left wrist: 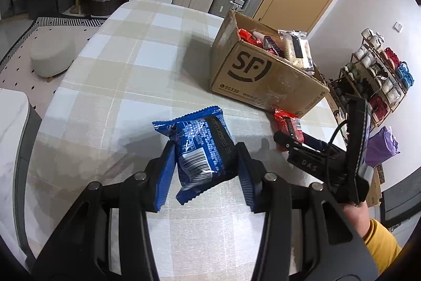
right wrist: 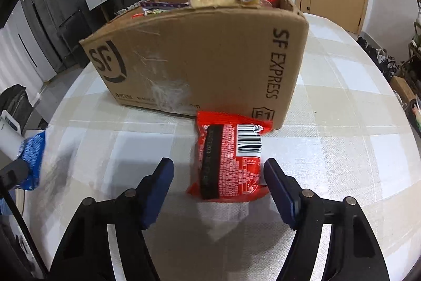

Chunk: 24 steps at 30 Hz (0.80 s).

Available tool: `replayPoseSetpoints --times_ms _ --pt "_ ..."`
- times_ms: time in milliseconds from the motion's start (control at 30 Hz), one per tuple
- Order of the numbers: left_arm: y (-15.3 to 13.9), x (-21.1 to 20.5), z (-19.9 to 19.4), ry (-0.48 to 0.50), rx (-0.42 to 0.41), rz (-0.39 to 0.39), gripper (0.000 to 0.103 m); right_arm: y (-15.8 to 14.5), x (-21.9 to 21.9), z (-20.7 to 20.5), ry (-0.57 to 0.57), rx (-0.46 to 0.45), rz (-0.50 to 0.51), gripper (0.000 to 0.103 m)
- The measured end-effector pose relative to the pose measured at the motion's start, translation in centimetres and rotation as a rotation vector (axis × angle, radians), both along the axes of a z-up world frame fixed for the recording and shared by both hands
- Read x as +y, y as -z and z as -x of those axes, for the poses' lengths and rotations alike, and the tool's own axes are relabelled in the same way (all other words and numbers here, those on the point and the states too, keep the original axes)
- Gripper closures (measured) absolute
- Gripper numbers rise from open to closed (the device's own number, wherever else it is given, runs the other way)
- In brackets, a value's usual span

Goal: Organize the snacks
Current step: 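Lower the right tool onto the red chocolate bar and close on it, then lift the chocolate bar with the right tool while the left tool carries the biscuit pack toward the box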

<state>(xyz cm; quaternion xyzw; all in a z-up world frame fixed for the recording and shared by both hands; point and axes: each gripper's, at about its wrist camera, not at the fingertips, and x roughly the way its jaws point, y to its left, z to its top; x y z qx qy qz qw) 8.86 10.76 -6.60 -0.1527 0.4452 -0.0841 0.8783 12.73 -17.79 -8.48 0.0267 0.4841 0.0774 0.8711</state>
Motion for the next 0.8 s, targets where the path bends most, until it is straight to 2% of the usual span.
replayPoseSetpoints --times_ms 100,200,433,533,700,800 --pt "0.0 -0.2 -0.1 0.001 0.002 0.002 0.061 0.2 -0.2 0.0 0.008 0.001 0.007 0.049" --pt "0.1 -0.4 -0.1 0.002 0.008 0.004 0.061 0.3 -0.8 0.1 0.002 0.008 -0.025 0.055" --pt "-0.1 -1.1 0.2 -0.008 -0.008 -0.019 0.061 -0.3 -2.5 1.2 -0.008 0.023 -0.086 0.057" --pt "-0.5 -1.6 0.8 -0.021 -0.031 -0.046 0.061 -1.4 -3.3 2.3 -0.017 -0.004 -0.111 0.057" --pt "-1.5 -3.1 2.2 -0.036 -0.082 -0.090 0.061 -3.7 -4.5 5.1 -0.051 -0.045 -0.222 0.057" --pt "-1.9 -4.0 3.3 -0.042 -0.105 -0.118 0.061 -5.6 -4.7 6.9 -0.081 -0.102 -0.275 0.057"
